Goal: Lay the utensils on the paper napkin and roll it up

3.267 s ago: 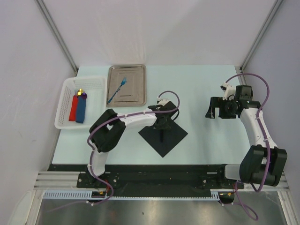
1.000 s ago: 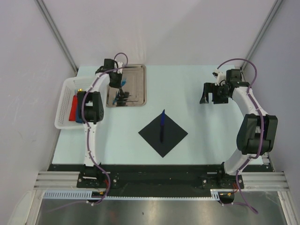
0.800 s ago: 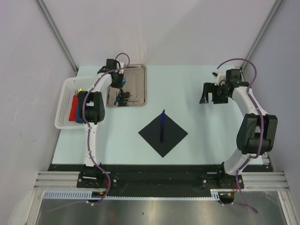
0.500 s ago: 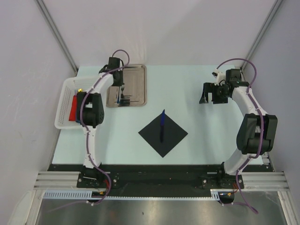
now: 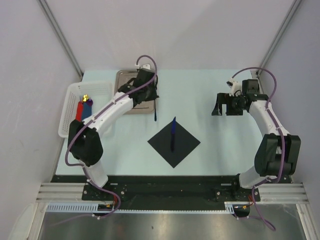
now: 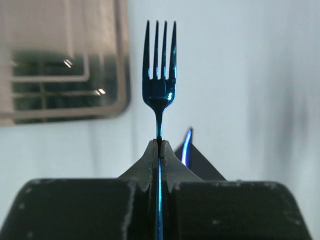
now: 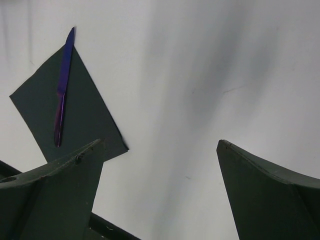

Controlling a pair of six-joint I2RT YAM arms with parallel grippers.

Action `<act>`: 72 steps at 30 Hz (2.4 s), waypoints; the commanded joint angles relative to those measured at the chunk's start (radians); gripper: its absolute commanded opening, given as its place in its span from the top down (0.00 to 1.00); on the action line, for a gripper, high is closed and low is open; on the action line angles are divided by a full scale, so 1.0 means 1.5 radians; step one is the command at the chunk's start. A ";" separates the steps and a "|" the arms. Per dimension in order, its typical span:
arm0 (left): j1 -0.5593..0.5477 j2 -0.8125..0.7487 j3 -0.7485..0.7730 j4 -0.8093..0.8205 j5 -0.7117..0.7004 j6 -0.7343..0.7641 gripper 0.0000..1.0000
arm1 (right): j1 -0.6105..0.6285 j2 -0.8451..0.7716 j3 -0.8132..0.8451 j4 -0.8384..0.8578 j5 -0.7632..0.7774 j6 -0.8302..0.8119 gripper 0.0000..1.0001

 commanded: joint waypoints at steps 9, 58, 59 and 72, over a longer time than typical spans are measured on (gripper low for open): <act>-0.199 0.075 -0.015 -0.010 -0.013 -0.167 1.00 | 0.023 -0.096 -0.094 0.033 -0.021 0.032 0.00; -0.225 0.222 -0.013 0.003 -0.069 -0.182 1.00 | 0.026 -0.102 -0.128 0.046 -0.018 0.041 0.00; -0.224 0.222 -0.015 0.002 -0.071 -0.182 1.00 | 0.026 -0.102 -0.130 0.045 -0.018 0.041 0.00; -0.218 0.208 0.015 -0.017 -0.076 -0.161 0.79 | 0.030 -0.106 -0.130 0.048 -0.029 0.040 0.00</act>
